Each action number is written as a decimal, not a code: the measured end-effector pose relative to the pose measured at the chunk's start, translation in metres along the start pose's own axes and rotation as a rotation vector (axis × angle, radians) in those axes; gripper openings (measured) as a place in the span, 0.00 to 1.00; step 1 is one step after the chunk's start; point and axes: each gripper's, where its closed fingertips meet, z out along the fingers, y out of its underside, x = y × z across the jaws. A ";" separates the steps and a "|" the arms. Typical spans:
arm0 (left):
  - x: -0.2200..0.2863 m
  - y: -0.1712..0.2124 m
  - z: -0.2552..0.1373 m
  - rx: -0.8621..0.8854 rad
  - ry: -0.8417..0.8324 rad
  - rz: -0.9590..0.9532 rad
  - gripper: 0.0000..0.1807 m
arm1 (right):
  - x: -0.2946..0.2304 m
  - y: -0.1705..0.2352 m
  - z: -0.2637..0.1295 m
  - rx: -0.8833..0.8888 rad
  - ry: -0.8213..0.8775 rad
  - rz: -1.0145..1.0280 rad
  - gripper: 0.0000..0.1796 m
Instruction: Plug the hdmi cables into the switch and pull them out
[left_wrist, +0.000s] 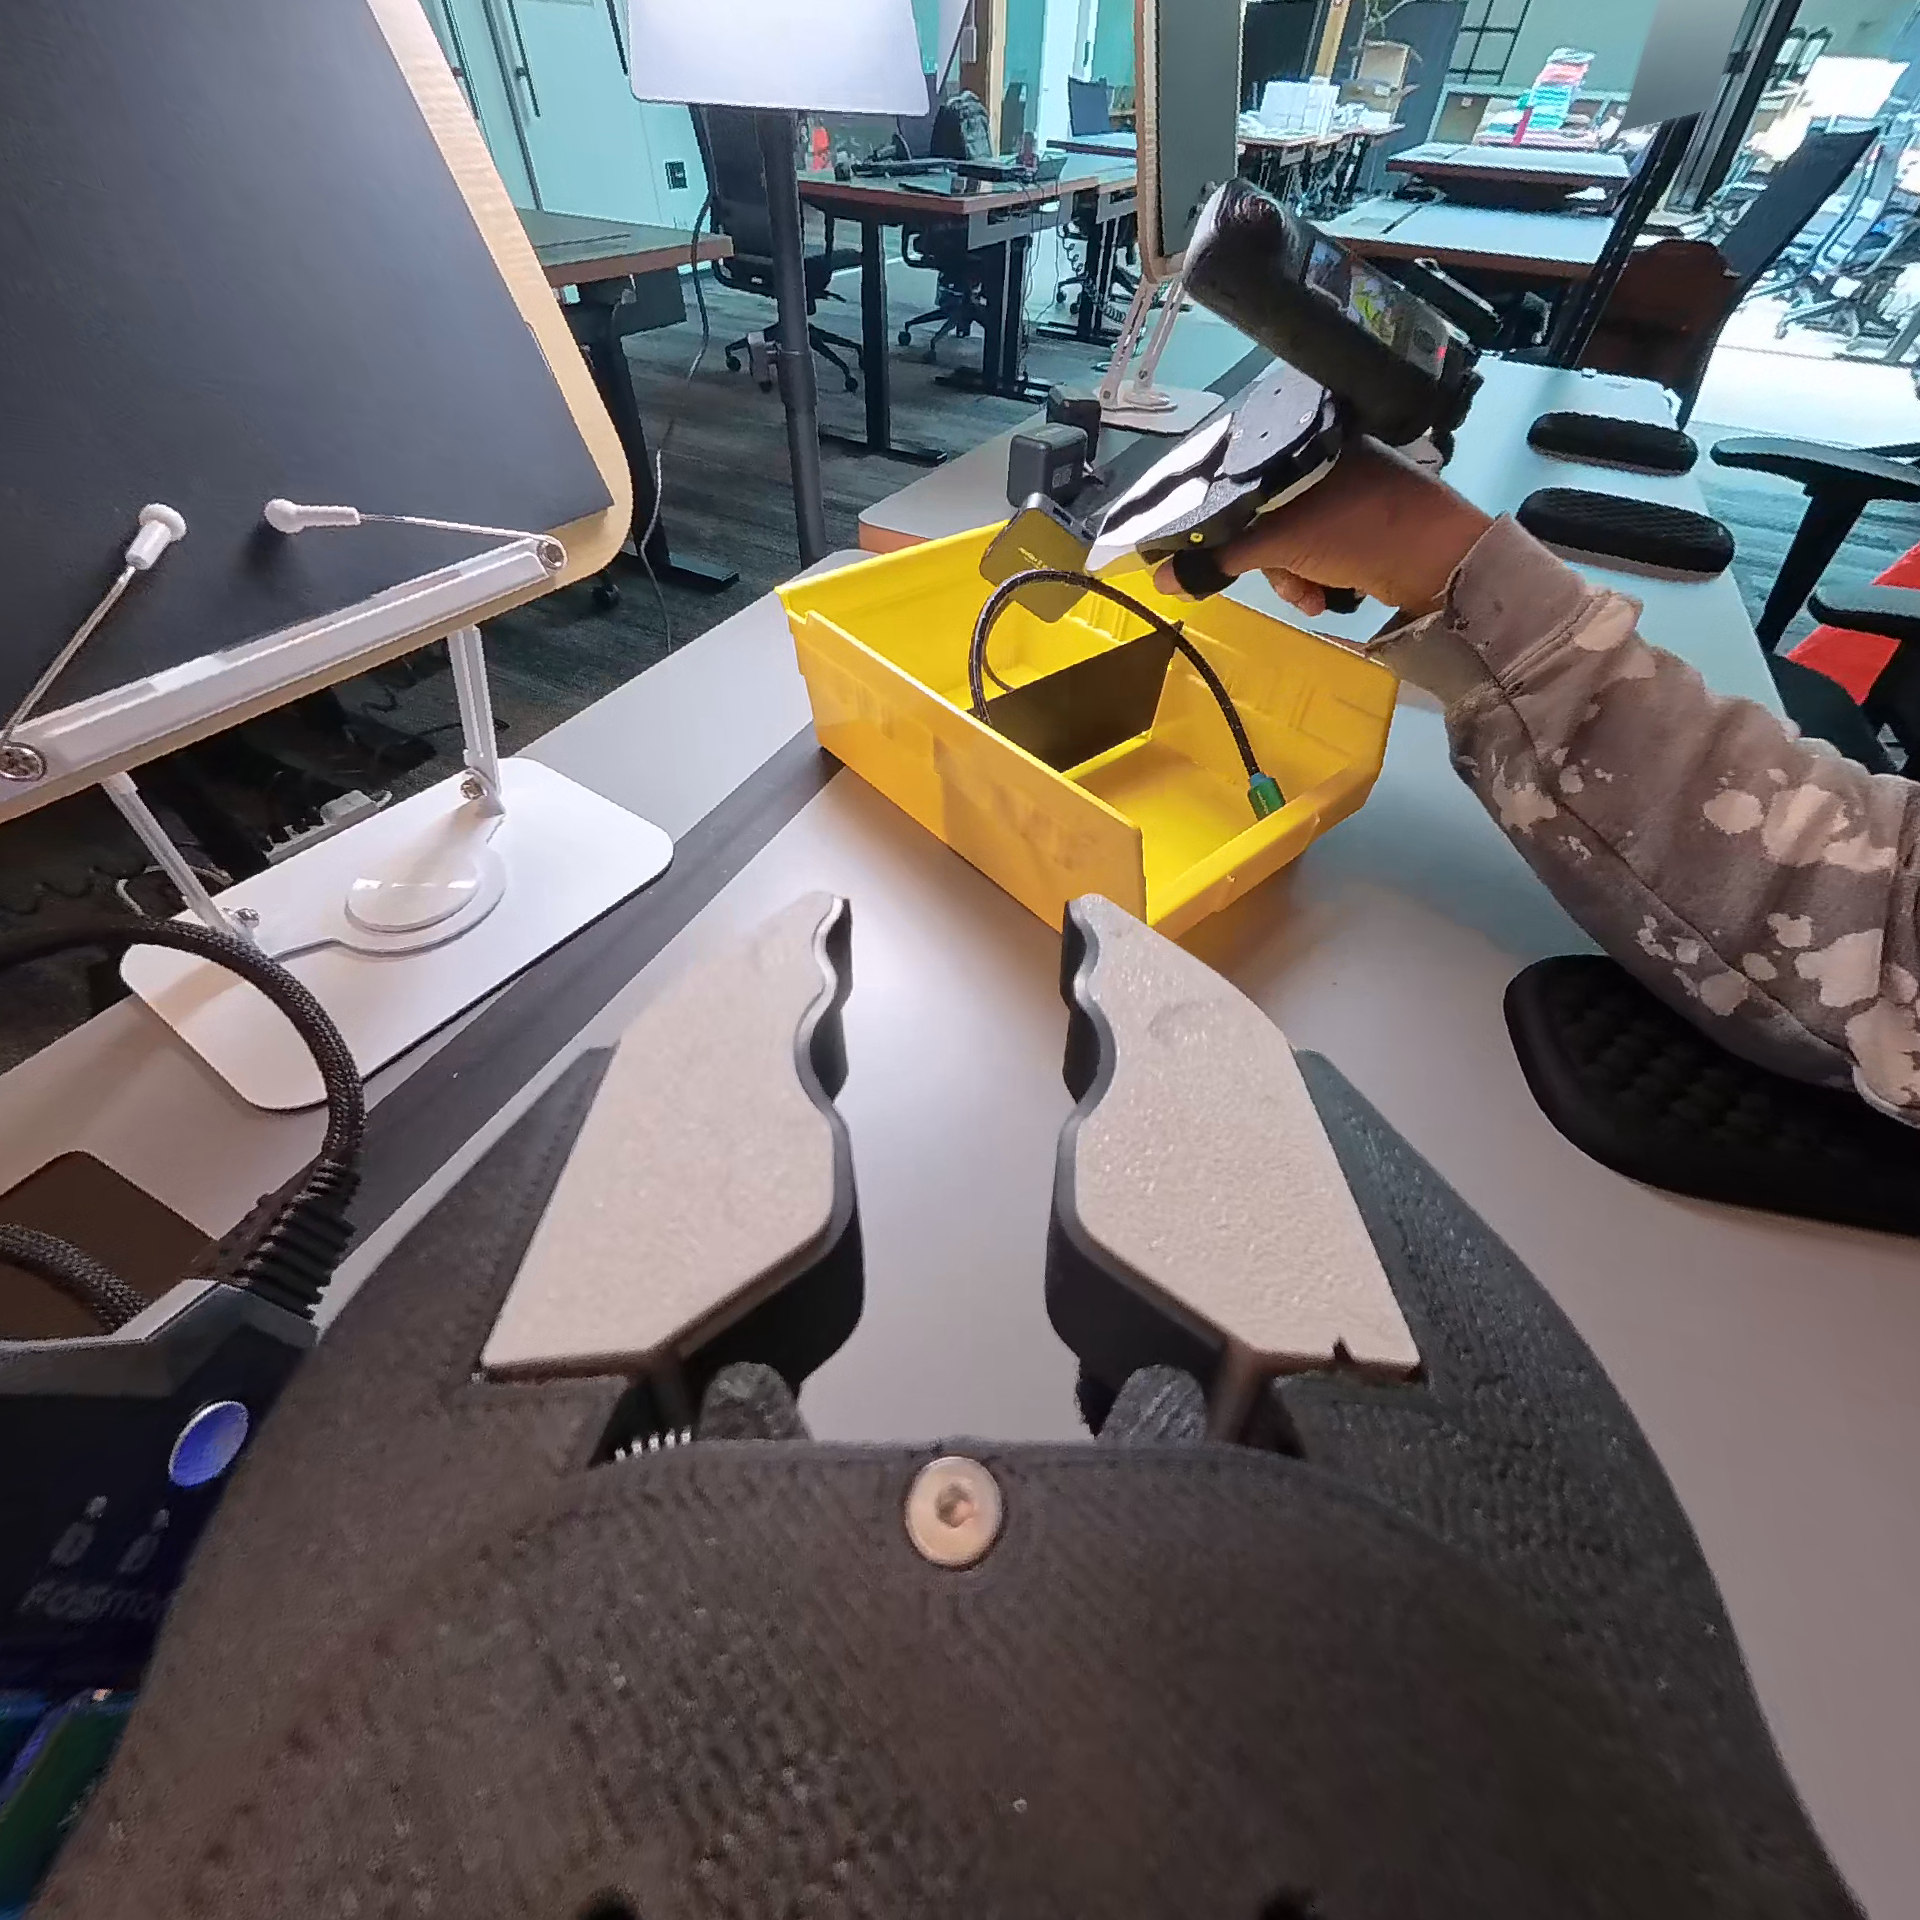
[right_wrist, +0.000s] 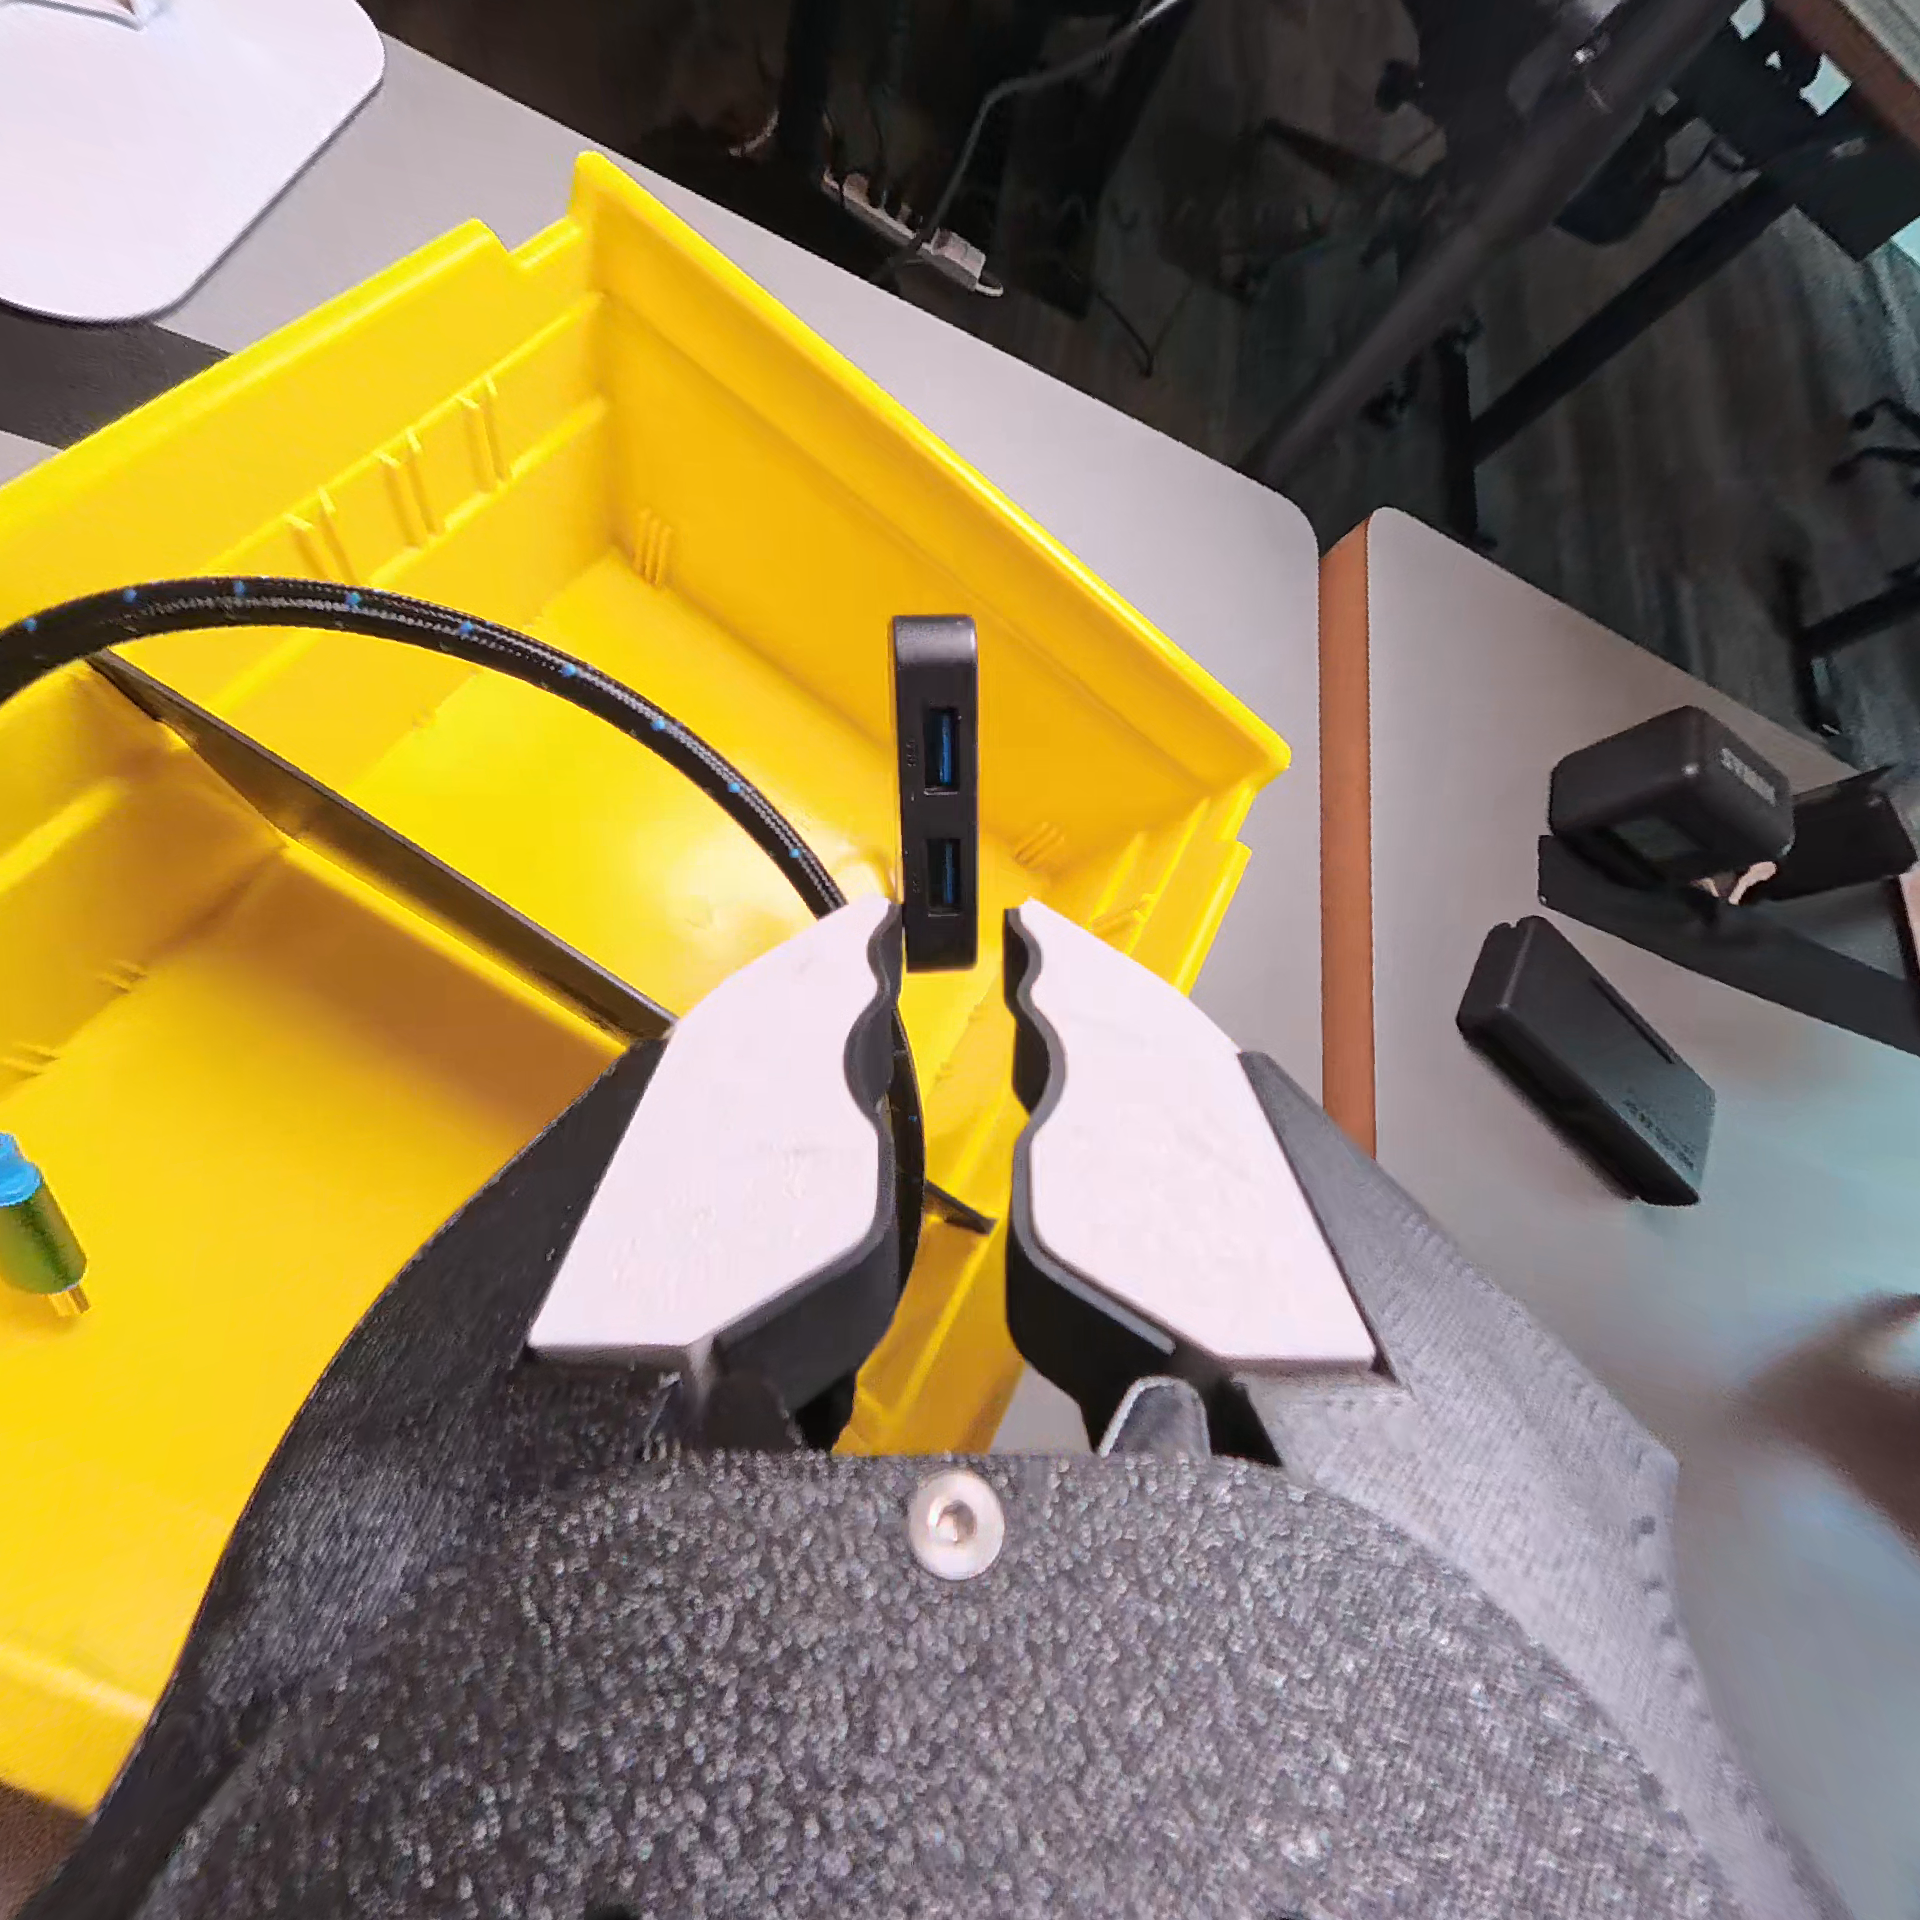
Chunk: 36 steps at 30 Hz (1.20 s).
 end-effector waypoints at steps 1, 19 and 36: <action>0.000 0.001 0.000 -0.003 0.000 -0.002 0.22 | 0.002 0.001 -0.002 -0.002 0.001 0.005 0.12; -0.027 -0.004 -0.022 0.005 -0.126 0.002 0.22 | -0.054 -0.141 -0.185 0.924 -0.181 0.149 0.21; -0.122 0.036 -0.087 -0.182 -0.457 0.037 0.25 | -0.195 -0.152 -0.200 1.007 -0.551 0.093 0.19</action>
